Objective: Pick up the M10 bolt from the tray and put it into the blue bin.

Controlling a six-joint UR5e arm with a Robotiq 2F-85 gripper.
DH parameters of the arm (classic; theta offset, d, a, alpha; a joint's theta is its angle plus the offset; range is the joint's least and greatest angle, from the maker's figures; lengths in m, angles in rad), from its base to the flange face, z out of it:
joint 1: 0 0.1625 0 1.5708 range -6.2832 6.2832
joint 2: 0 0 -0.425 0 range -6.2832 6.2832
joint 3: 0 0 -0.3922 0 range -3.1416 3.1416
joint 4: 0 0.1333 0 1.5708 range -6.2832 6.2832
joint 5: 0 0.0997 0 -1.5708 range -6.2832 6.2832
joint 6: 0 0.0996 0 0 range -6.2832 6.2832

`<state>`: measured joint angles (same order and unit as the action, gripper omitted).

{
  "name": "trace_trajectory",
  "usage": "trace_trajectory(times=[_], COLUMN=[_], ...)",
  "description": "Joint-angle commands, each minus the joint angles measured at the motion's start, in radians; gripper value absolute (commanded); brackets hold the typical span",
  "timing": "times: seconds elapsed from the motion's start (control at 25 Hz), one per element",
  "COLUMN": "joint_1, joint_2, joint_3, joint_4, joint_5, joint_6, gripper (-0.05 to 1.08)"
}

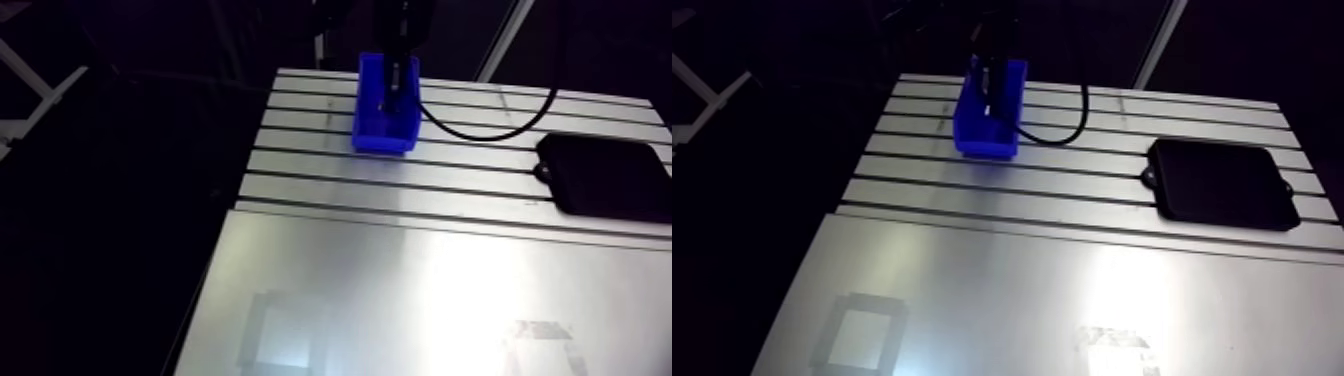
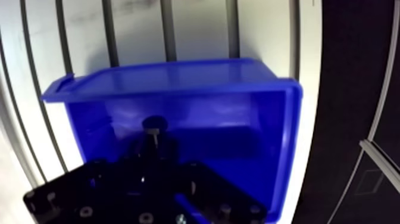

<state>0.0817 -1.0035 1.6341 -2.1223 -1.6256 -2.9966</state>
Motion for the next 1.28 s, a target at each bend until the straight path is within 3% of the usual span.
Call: trace_trajectory(times=[0.04, 0.24, 0.32, 0.36, 0.52, 0.68, 0.8, 1.0, 1.28], joint_1=[0.0, 0.0, -0.002, -0.002, -0.002, 0.0, 0.004, 0.024, 0.038], joint_2=[0.006, 0.007, 0.007, 0.007, 0.007, 0.003, -0.014, -0.06, -0.132], joint_3=[0.0, 0.002, 0.002, 0.002, 0.005, 0.003, -0.004, -0.032, -0.124], joint_4=[-0.003, -0.022, -0.022, -0.022, -0.022, -0.022, -0.014, 0.012, 0.176], joint_5=[-0.001, -0.003, -0.003, -0.003, -0.003, -0.001, 0.013, 0.01, 0.002], joint_6=[0.0, 0.0, 0.0, 0.0, 0.001, 0.02, 0.021, 0.046, 0.06], gripper=[1.01, 0.97, 0.88, 0.82, 0.39, 0.17, 0.02, 0.01, 0.01])
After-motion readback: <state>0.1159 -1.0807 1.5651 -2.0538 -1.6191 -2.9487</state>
